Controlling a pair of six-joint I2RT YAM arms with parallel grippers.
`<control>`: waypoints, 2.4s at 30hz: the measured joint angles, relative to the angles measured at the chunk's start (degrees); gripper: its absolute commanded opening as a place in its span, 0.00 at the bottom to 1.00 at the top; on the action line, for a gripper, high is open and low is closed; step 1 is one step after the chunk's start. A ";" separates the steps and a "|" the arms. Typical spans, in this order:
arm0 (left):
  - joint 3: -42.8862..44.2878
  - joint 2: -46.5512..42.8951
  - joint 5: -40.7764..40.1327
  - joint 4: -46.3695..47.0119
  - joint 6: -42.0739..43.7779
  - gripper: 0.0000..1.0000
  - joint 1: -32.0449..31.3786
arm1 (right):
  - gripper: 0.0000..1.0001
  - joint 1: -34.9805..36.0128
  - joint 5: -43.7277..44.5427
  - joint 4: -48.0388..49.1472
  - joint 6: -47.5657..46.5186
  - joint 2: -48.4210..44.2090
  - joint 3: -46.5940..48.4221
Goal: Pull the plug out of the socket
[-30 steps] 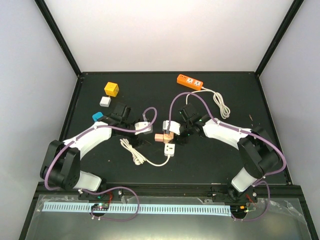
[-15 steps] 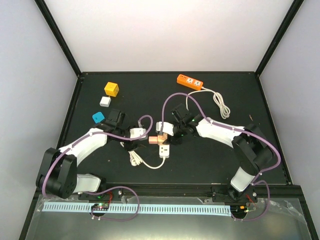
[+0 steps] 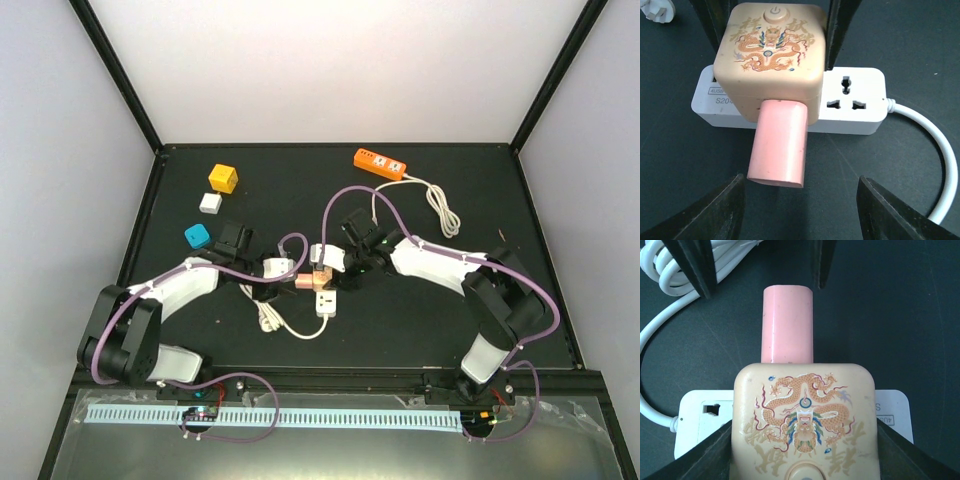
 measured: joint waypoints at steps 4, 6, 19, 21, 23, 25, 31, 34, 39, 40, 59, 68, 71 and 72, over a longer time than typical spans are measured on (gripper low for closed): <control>0.00 1.55 0.02 1.03 -0.04 0.62 0.00 | 0.40 0.61 0.00 0.11 0.00 0.00 -0.04; 0.00 1.75 0.04 1.55 -0.07 0.61 0.00 | 0.38 0.87 0.02 0.13 0.04 0.00 -0.04; 0.48 3.28 -2.14 2.80 0.00 0.33 -1.88 | 0.30 1.27 -0.07 0.70 0.50 0.31 -0.04; 0.50 3.28 -2.49 3.23 -0.11 0.28 -1.88 | 0.27 1.27 -0.07 0.72 0.46 0.31 -0.04; 0.48 3.17 -2.64 3.19 -0.09 0.25 -1.90 | 0.23 1.31 -0.04 0.70 0.42 0.31 -0.04; 0.48 3.17 -2.86 3.10 0.04 0.22 -1.90 | 0.21 1.33 0.00 0.72 0.42 0.33 -0.04; 0.48 3.17 -3.54 2.82 0.28 0.18 -1.97 | 0.14 1.51 0.33 -0.59 0.13 0.85 1.07; 0.48 3.13 -3.89 2.84 0.33 0.16 -1.97 | 0.13 1.53 0.50 -1.73 -0.07 1.31 1.99; 0.48 2.97 -4.76 2.78 0.44 0.14 -1.92 | 0.10 1.75 1.07 -2.97 -0.24 1.77 2.97; 0.46 2.86 -4.92 2.75 0.44 0.14 -1.92 | 0.09 1.75 1.11 -3.15 -0.24 1.84 3.10; 0.37 0.15 -5.95 -1.46 4.09 0.13 0.33 | 0.05 2.86 1.53 -1.42 -0.46 3.23 4.07; 0.92 -0.02 -8.17 -2.43 5.49 0.12 0.31 | 0.03 3.06 1.81 -0.63 -0.42 3.54 4.11; 0.92 -0.24 -8.72 -2.40 5.60 0.11 0.28 | 0.02 3.10 2.01 -0.39 -0.42 3.63 4.11; 0.92 -0.28 -8.87 -2.40 5.60 0.11 0.28 | 0.02 3.10 2.05 -0.33 -0.42 3.65 4.11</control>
